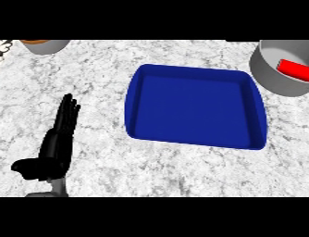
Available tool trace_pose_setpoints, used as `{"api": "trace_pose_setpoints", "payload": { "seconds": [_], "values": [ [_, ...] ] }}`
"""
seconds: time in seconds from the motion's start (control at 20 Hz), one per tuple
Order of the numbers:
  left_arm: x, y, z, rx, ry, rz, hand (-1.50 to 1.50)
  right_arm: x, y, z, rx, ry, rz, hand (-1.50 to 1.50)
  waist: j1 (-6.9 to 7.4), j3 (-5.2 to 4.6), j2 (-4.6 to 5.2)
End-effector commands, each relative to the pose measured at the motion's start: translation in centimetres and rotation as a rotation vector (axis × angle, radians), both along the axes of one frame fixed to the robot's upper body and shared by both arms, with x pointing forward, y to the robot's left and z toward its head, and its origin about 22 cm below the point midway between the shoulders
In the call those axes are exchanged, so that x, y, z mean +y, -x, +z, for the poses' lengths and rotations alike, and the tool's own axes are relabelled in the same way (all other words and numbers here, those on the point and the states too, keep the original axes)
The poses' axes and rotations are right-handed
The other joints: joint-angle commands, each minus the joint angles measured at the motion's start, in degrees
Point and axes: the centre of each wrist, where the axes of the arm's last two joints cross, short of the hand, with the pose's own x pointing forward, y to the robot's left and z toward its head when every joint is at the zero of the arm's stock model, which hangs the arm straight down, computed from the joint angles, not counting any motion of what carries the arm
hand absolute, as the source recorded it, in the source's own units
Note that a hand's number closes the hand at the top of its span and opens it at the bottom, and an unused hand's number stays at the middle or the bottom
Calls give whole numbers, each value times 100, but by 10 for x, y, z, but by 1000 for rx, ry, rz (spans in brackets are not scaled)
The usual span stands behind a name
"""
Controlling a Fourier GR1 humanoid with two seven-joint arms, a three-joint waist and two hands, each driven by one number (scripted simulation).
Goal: Pick the can from the tray and place it in the pot
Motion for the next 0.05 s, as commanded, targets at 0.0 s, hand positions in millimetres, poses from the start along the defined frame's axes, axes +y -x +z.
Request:
{"api": "trace_pose_setpoints", "payload": {
  "seconds": [0.0],
  "values": [
    [-13,-6,-4,3,14,-7,0,-4,21,-12,-44,20,-32,-150,0,3,5]
  ]
}}
